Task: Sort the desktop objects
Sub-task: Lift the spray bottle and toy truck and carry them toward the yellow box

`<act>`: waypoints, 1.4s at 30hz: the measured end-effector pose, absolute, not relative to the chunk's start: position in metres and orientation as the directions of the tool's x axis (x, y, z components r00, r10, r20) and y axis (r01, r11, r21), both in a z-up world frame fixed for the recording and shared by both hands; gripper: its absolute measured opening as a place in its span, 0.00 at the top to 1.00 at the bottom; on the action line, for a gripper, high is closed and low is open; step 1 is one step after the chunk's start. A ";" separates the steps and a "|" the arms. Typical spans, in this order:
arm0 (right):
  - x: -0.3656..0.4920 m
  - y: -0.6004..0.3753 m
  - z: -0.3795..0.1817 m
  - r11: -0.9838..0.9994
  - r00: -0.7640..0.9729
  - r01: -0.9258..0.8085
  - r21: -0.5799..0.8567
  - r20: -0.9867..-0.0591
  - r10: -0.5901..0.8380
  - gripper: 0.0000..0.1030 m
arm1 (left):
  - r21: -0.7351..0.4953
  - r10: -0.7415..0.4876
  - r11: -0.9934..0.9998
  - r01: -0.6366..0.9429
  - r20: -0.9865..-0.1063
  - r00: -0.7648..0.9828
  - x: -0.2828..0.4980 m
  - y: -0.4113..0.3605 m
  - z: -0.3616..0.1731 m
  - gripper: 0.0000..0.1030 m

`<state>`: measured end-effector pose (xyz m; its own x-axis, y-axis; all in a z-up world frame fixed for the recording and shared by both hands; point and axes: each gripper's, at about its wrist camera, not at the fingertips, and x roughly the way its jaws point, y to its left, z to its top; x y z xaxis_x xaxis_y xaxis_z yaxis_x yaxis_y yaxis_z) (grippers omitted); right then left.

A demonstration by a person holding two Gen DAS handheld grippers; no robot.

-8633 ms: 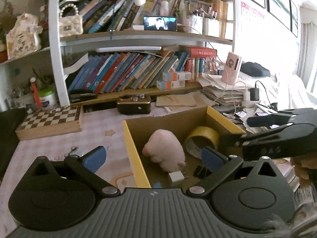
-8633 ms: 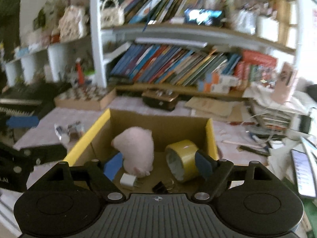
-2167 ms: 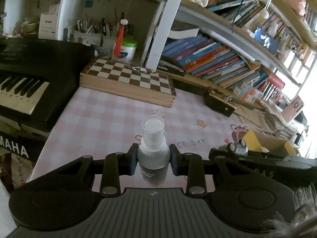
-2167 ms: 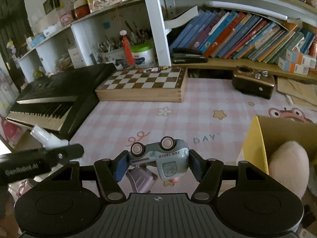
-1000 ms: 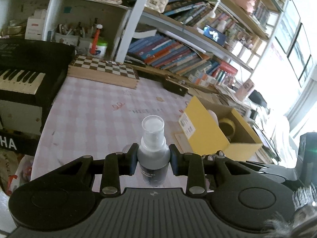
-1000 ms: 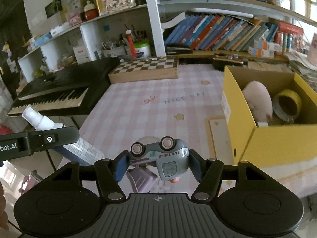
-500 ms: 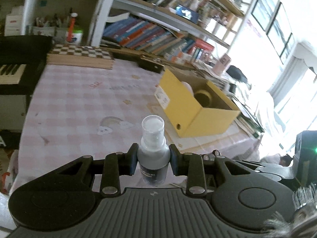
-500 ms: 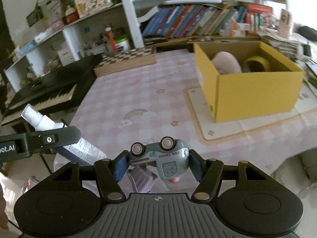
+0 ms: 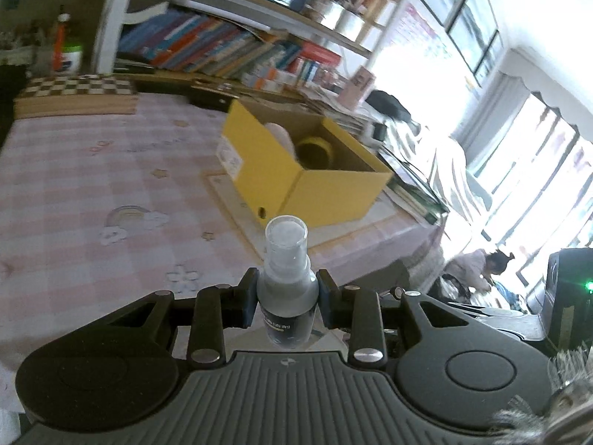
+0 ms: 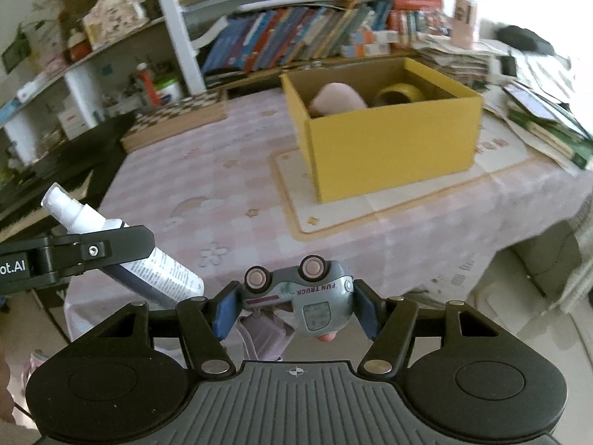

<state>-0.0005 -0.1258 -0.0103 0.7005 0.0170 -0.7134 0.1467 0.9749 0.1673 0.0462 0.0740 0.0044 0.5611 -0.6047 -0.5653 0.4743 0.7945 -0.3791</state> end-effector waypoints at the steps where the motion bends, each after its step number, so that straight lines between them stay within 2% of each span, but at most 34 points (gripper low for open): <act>1: -0.002 -0.130 -0.011 0.972 0.700 0.161 0.168 -0.714 0.008 0.37 | -0.378 -0.611 0.789 0.484 -0.566 0.554 0.047 0.069 0.004 0.71; 10: -0.008 -0.171 -0.013 0.954 0.699 0.241 0.180 -0.713 -0.042 0.37 | -0.368 -0.643 0.755 0.543 -0.576 0.504 0.058 0.022 0.004 0.71; 19: 0.008 -0.210 -0.009 0.953 0.698 0.242 0.185 -0.715 -0.038 0.37 | -0.362 -0.641 0.756 0.545 -0.579 0.504 0.074 -0.022 0.008 0.71; 29: 0.031 -0.255 -0.009 0.958 0.698 0.207 0.196 -0.716 -0.004 0.37 | -0.355 -0.631 0.765 0.537 -0.579 0.517 0.093 -0.068 0.012 0.71; 42: 0.075 -0.300 0.005 0.982 0.743 0.079 0.170 -0.667 0.056 0.37 | -0.337 -0.613 0.788 0.515 -0.505 0.608 0.127 -0.117 0.038 0.71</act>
